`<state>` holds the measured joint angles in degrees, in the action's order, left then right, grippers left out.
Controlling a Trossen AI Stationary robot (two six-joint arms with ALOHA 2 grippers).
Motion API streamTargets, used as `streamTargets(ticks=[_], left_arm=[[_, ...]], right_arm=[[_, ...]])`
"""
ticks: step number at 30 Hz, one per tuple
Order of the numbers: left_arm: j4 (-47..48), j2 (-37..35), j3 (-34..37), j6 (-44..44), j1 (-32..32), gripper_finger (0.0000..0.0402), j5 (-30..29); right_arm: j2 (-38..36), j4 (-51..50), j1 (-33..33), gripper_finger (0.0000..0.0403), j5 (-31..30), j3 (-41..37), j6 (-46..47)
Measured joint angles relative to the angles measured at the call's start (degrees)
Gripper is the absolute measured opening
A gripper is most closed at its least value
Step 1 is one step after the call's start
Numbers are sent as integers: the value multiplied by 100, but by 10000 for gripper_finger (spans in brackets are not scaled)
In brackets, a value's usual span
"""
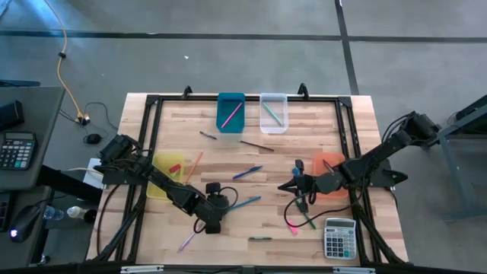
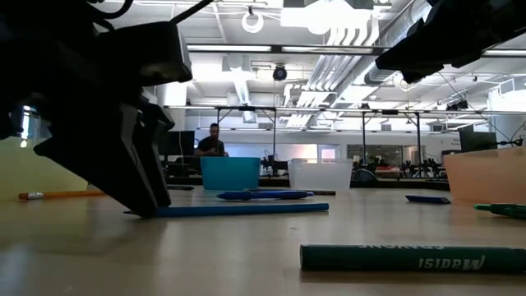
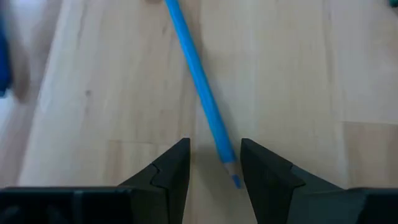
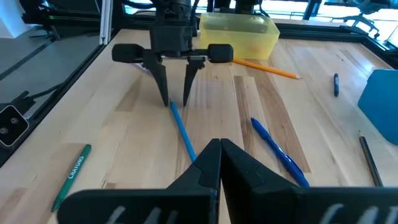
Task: Sort crayons/erasers/pens/pencils in bins
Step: Put the blue pencil into the blue bin
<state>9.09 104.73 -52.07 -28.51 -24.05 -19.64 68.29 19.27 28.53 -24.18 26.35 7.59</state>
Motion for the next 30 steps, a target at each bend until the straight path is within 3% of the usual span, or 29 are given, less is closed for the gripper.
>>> streamTargets(ticks=[6,19,30], left_arm=[[138,28,-14,-46,9,116,85],[551,24,-21,71,46,21,354],[609,-126,12,174,46,8,295]], right_arm=[[0,11,0,0,1,0,-6],[0,9,0,0,2,0,-4],[0,10,0,0,2,0,-9]])
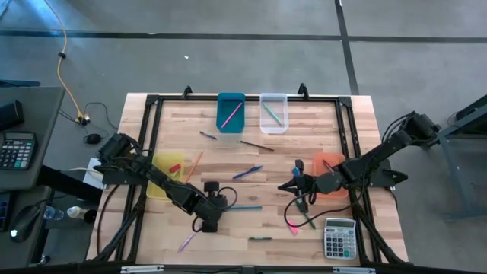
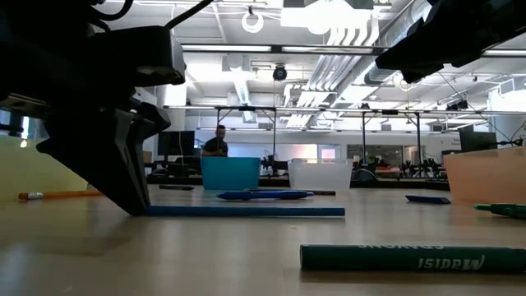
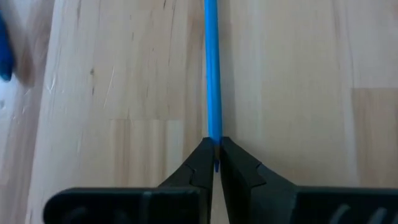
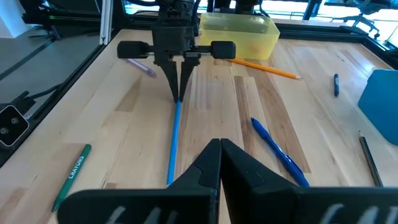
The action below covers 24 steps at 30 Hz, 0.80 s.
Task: Sort crayons/erasers/pens/pencils in bins
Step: Put the blue pencil into the blue bin
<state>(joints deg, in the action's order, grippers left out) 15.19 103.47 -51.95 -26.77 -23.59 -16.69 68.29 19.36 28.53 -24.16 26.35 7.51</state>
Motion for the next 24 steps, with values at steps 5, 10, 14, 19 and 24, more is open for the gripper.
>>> streamTargets(ticks=[5,10,14,19,24], left_arm=[[204,-228,33,8,29,7,-73],[351,-421,20,-4,123,7,-153],[356,-519,16,-4,208,7,-175],[371,-632,10,-4,323,7,-193],[498,-796,5,-4,378,7,-295]], right_arm=[[0,0,0,0,0,0,0],[0,0,2,0,0,0,0],[0,0,2,0,0,0,0],[0,-3,2,0,0,0,4],[0,-3,1,0,2,0,2]])
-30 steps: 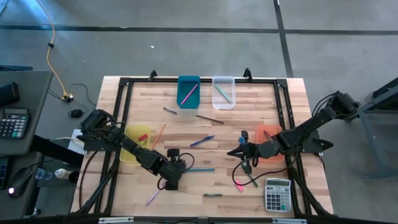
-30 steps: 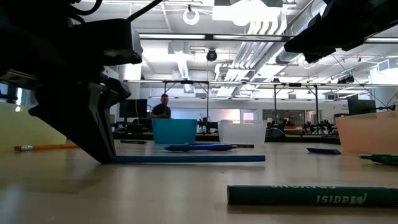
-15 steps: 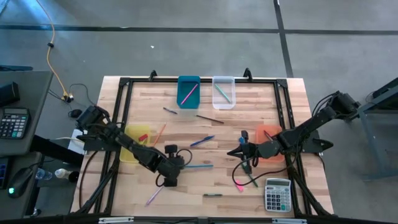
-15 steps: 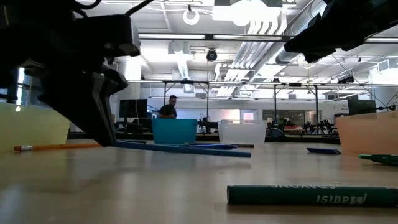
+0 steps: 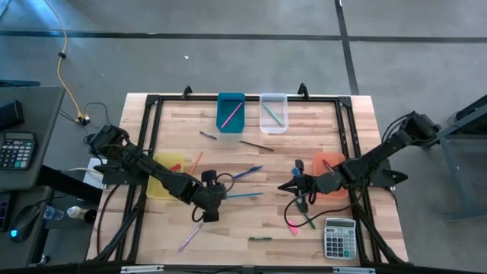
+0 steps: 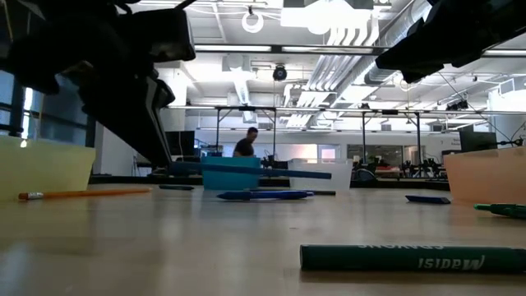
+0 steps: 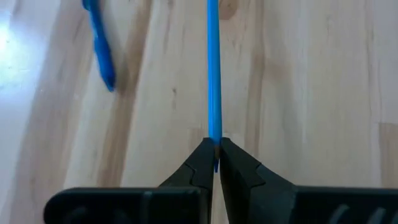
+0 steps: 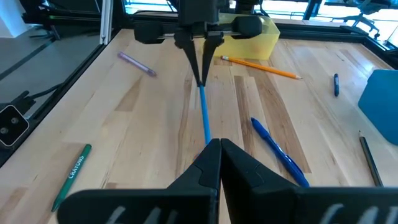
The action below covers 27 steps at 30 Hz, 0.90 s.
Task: Sort crayons/erasers/pens/pencils in bins
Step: Put the blue pencil into the blue bin
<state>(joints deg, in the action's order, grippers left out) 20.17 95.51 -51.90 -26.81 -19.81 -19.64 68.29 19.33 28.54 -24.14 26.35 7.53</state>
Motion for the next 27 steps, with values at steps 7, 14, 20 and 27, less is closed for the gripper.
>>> streamTargets(ticks=[7,14,20,27], left_arm=[[-13,-44,-2,-3,-43,7,-25],[-21,-44,-2,-105,-173,7,-50],[-85,-46,176,-424,-336,7,-199],[102,-103,415,-1052,-375,7,-564]], right_arm=[[0,-22,1,0,0,0,0],[0,-93,1,0,3,0,13],[0,-217,1,0,-93,-2,68],[0,-295,1,0,-123,-4,165]])
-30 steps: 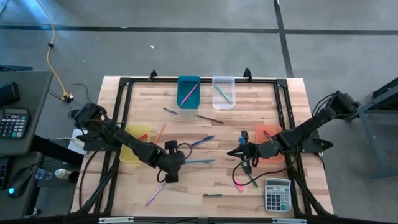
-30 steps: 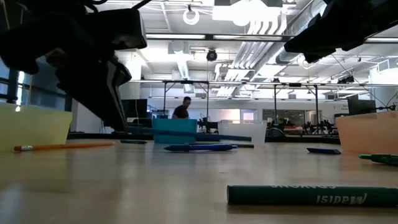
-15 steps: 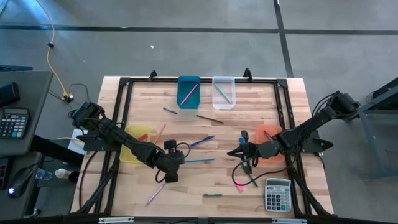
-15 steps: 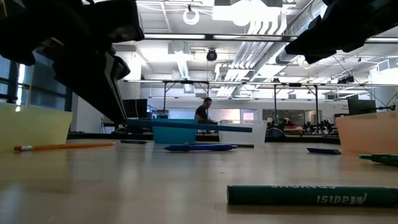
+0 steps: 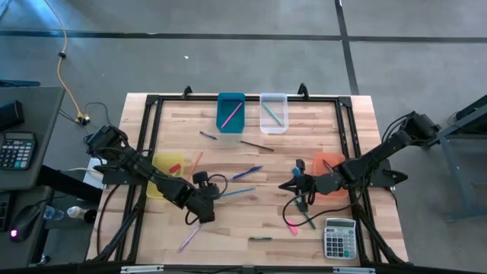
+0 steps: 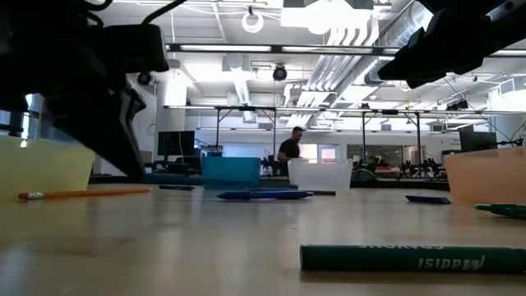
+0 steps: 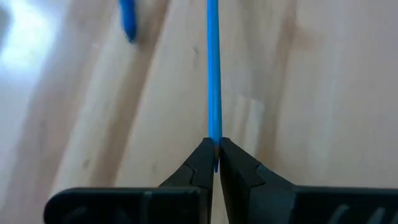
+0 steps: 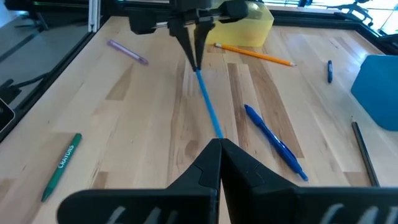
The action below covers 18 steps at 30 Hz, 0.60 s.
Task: Sort crayons/erasers/pens/pencils in bins
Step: Put the blue pencil into the blue bin
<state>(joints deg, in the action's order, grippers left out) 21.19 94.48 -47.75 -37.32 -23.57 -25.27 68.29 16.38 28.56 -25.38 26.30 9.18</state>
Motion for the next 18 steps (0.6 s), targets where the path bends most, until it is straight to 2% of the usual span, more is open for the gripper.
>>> streamTargets(ticks=[5,10,13,18], left_arm=[[84,-340,0,-2,164,7,-290],[377,-848,-7,-318,472,7,-1252],[522,-1096,-5,-389,888,7,-1415],[350,-1262,-7,257,1959,7,-1565]], right_arm=[[0,-57,0,0,-6,0,131],[0,-66,2,0,-6,0,132],[0,-68,2,0,-6,0,132],[0,-68,1,0,-6,0,145]])
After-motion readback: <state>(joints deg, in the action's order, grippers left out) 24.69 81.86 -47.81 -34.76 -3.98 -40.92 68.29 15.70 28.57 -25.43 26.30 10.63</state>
